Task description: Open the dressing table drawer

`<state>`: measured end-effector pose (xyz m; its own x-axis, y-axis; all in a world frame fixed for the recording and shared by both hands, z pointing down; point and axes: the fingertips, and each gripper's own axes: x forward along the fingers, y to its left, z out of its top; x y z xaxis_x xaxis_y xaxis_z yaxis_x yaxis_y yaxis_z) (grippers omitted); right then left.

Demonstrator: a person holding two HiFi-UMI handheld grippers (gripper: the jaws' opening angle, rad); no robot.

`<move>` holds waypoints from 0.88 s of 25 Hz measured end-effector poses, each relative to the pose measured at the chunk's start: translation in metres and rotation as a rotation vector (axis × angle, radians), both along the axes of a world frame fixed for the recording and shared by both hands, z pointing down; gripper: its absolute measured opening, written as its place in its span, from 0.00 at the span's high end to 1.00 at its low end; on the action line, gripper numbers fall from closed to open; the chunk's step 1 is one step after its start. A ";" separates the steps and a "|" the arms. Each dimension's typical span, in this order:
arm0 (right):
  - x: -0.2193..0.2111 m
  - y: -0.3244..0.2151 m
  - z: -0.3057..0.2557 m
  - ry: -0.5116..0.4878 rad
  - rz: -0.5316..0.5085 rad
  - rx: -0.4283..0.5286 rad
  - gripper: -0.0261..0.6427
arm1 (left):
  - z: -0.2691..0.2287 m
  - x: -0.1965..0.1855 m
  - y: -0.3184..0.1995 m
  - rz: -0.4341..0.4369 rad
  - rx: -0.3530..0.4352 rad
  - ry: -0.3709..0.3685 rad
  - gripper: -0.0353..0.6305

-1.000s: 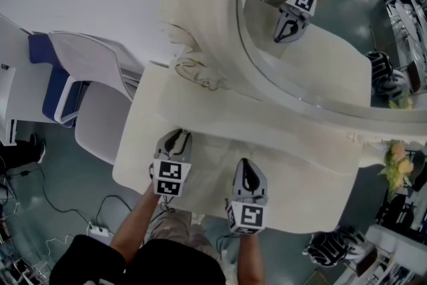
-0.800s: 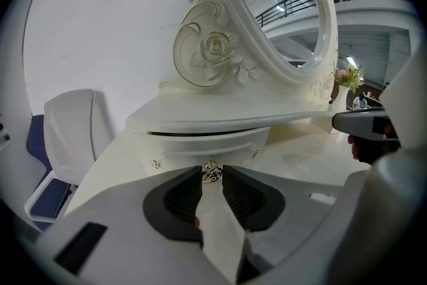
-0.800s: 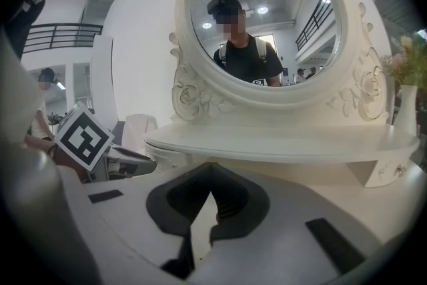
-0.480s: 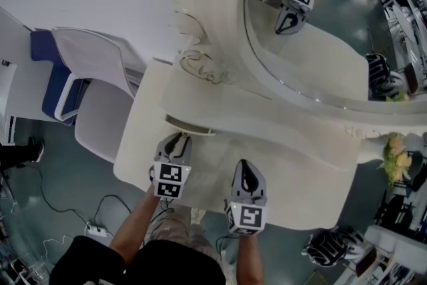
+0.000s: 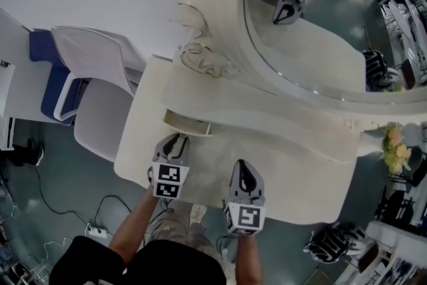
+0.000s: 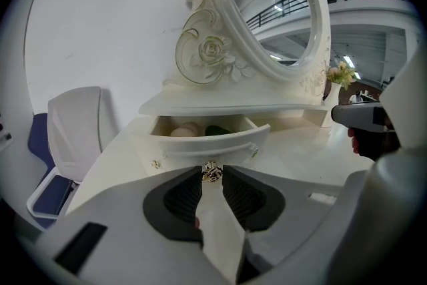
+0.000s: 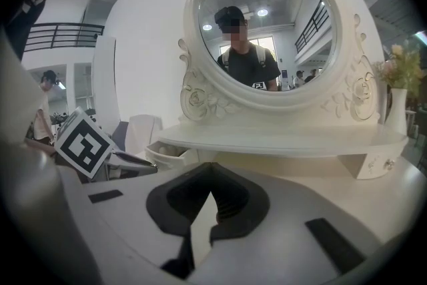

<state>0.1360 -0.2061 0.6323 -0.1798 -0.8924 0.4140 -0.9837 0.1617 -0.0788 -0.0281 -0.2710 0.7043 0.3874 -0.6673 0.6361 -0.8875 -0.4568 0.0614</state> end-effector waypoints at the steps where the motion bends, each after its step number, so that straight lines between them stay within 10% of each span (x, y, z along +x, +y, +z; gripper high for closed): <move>1: 0.000 0.002 0.000 0.000 0.002 0.000 0.96 | 0.000 -0.001 0.001 0.001 0.000 -0.001 0.80; 22: 0.000 0.014 -0.006 0.004 0.009 0.006 0.96 | -0.010 -0.004 0.015 -0.013 0.023 0.041 0.69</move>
